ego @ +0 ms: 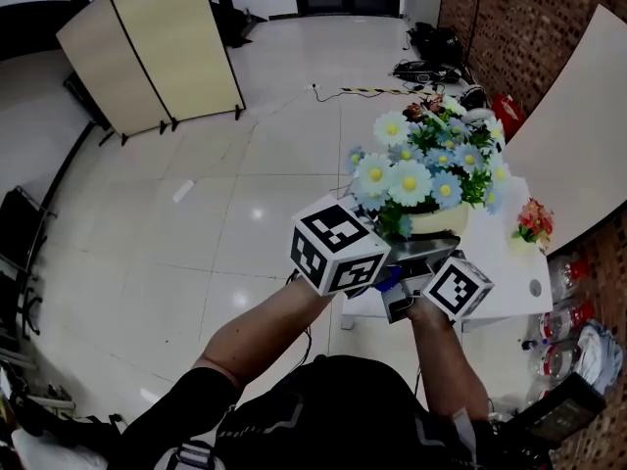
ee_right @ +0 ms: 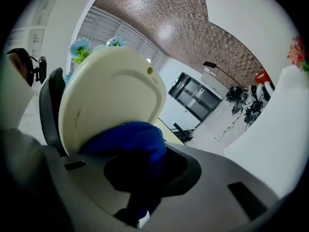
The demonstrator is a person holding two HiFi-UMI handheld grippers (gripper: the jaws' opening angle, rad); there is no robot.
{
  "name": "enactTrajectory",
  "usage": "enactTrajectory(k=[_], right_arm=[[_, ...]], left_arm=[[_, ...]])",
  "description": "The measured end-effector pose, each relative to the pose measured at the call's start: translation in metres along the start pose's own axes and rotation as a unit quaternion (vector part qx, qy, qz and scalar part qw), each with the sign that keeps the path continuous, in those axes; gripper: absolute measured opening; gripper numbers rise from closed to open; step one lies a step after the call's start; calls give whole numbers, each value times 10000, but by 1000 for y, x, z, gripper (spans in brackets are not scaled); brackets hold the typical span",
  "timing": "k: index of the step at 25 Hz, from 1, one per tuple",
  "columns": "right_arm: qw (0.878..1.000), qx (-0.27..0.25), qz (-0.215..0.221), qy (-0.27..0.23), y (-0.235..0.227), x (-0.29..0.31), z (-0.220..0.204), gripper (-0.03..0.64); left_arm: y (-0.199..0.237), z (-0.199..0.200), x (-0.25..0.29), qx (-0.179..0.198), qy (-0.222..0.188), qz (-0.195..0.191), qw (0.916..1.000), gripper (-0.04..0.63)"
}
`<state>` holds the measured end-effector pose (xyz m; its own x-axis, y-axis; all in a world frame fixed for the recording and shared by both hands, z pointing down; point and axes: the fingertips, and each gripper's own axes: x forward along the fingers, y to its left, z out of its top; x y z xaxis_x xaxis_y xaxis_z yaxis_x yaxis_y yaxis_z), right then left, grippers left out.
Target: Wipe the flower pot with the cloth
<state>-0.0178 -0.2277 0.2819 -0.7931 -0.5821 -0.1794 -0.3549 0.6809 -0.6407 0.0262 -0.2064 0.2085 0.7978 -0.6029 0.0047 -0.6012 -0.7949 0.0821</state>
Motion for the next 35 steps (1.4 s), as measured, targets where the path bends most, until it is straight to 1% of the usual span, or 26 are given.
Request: enactTrajectory(k=[3, 5, 7, 10, 12, 16, 19, 22, 26, 31, 33, 35], right_arm=[[10000, -16, 11, 6, 0, 9, 8, 63], [9999, -120, 36, 42, 5, 10, 3, 63], [9995, -312, -81, 64, -1, 0, -2, 63], [9967, -733, -360, -20, -21, -27, 3, 63], [9929, -1087, -473, -85, -28, -41, 15, 63], [9805, -1818, -735, -141, -27, -59, 43, 63], [9722, -2172, -869, -136, -27, -68, 64, 63], [9681, -2330, -915, -129, -23, -70, 79, 64], [9655, -2434, -919, -76, -15, -65, 85, 63], [9581, -2680, -1014, -11, -30, -82, 85, 64], [9553, -2766, -1046, 9, -37, -87, 82, 63], [9546, -2769, -1100, 76, -46, -92, 75, 64]], left_arm=[[9, 10, -3, -120, -127, 13, 9998, 565], [19, 12, -16, -204, -230, 84, 9995, 565], [29, 10, -27, -141, -233, 202, 9994, 565], [41, 2, -39, 65, -183, 382, 9991, 565], [48, -4, -45, 106, -138, 445, 9989, 565], [55, -16, -58, 124, -7, 492, 9987, 565], [57, -24, -57, 51, -6, 430, 9991, 565], [59, -30, -54, -16, 39, 293, 9996, 565], [61, -37, -54, 60, 89, 191, 9998, 565], [67, -79, -46, 293, 340, 71, 9990, 565], [73, -103, -48, 388, 440, 23, 9983, 565], [77, -132, -49, 374, 531, -31, 9979, 565]])
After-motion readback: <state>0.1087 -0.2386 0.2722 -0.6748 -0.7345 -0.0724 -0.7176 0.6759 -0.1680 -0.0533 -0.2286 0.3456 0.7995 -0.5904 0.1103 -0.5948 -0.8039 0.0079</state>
